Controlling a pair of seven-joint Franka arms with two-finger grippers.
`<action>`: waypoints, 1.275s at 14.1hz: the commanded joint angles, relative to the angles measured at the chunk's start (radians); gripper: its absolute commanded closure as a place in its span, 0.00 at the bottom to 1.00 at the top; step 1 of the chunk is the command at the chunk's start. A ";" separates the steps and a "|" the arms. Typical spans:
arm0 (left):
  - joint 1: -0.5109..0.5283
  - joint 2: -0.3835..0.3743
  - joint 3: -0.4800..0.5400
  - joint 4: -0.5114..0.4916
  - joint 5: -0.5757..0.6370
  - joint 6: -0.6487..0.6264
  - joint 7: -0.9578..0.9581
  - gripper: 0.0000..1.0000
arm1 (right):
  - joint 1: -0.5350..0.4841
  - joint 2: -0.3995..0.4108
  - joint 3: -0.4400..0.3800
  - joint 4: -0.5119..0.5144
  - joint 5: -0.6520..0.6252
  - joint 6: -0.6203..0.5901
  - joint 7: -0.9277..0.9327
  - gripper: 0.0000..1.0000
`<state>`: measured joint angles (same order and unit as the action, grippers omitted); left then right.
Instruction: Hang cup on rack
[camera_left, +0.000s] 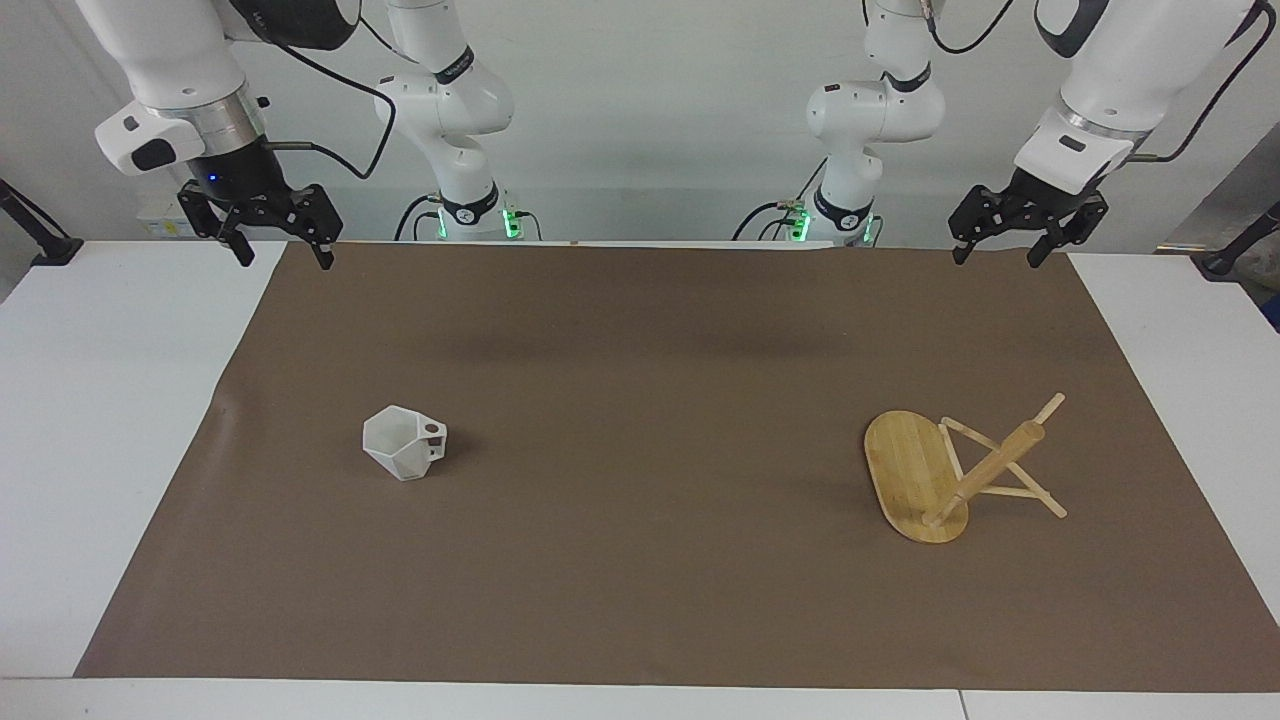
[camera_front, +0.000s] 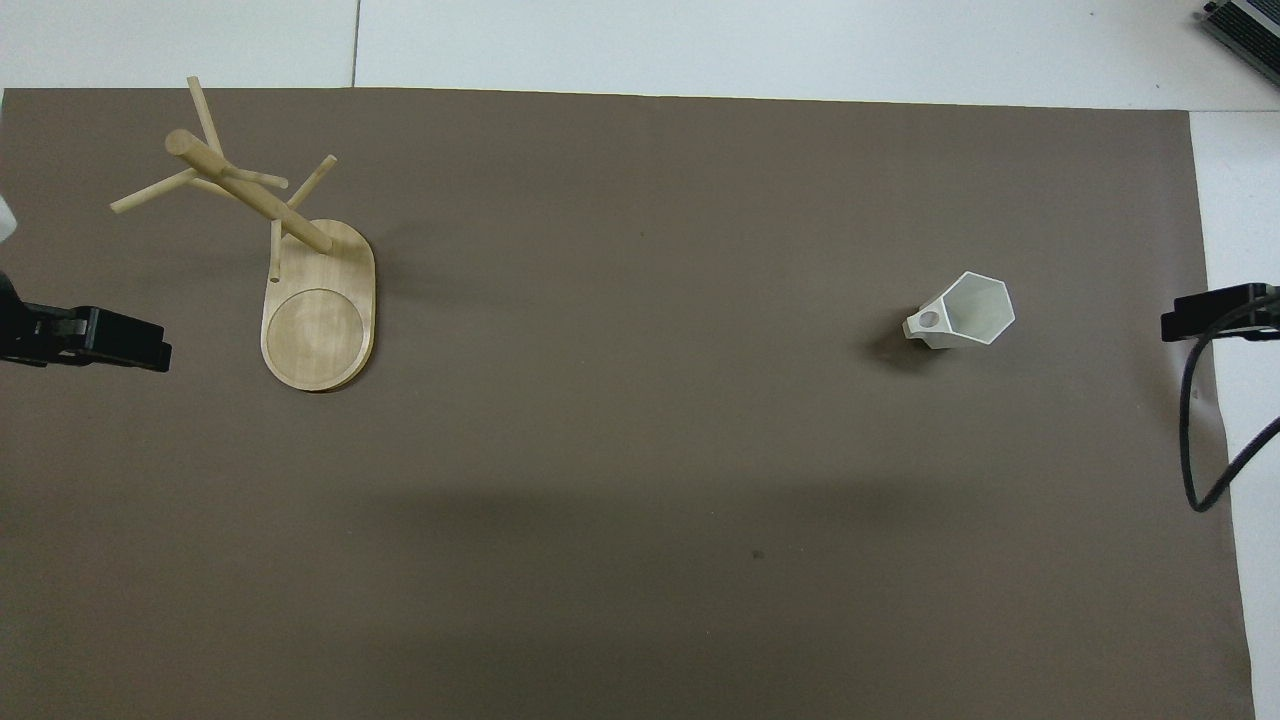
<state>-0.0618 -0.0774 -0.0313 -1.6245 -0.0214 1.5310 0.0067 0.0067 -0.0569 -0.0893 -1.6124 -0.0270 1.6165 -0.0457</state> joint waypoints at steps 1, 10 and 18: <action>0.005 -0.018 -0.001 -0.014 0.009 -0.011 0.009 0.00 | -0.008 -0.024 0.006 -0.031 0.005 0.014 0.026 0.00; 0.005 -0.018 -0.001 -0.014 0.009 -0.011 0.009 0.00 | -0.010 -0.024 0.005 -0.027 0.004 0.006 0.012 0.00; 0.005 -0.018 -0.001 -0.014 0.009 -0.011 0.009 0.00 | 0.001 -0.026 0.005 -0.047 0.006 0.017 0.017 0.00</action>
<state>-0.0618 -0.0774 -0.0313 -1.6245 -0.0214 1.5309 0.0067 0.0088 -0.0572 -0.0868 -1.6214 -0.0266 1.6166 -0.0457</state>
